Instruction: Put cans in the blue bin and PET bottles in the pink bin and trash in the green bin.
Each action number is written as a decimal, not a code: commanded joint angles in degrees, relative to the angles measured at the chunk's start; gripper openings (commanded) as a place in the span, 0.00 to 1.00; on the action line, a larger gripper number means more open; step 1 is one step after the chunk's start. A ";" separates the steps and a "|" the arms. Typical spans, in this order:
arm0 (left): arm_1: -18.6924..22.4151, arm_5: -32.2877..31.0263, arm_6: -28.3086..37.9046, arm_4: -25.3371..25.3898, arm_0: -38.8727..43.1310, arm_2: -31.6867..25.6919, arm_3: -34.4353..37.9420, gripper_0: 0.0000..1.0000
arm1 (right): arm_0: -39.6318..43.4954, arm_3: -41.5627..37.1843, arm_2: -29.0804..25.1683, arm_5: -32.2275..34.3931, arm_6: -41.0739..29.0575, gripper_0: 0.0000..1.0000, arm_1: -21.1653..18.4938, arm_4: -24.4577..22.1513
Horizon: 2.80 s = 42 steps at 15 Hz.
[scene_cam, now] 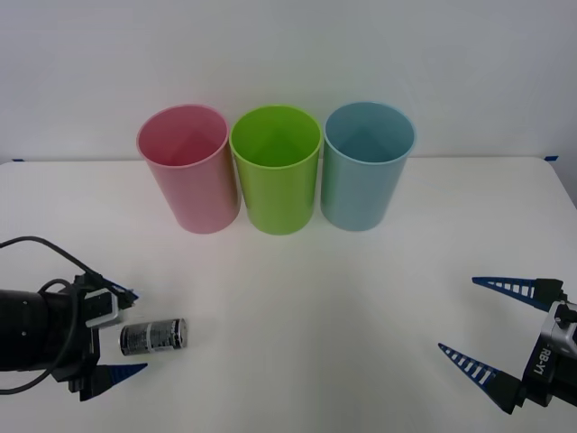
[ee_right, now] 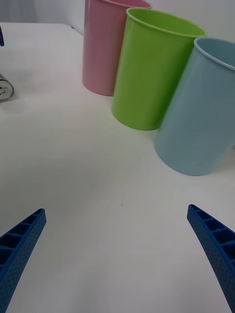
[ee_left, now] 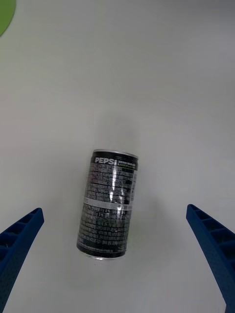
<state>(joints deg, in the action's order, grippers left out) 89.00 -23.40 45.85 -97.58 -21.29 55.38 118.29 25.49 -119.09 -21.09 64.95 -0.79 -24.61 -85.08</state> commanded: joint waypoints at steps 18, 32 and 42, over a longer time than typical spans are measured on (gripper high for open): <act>-6.38 0.03 1.35 -0.16 -13.78 14.76 -10.53 1.00 | 0.00 0.00 0.00 0.00 0.00 1.00 0.00 0.00; -10.69 -3.23 1.96 -1.65 -14.39 16.34 -14.49 1.00 | 0.00 0.00 0.00 0.00 0.00 1.00 0.00 0.00; -15.52 -3.23 2.49 -2.44 -16.77 18.54 -17.04 1.00 | 0.00 0.00 0.00 0.00 0.00 1.00 0.00 0.00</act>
<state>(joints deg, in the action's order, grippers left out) 73.72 -26.64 48.34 -99.70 -37.97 73.92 101.64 25.49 -119.09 -21.09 64.95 -0.79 -24.61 -85.08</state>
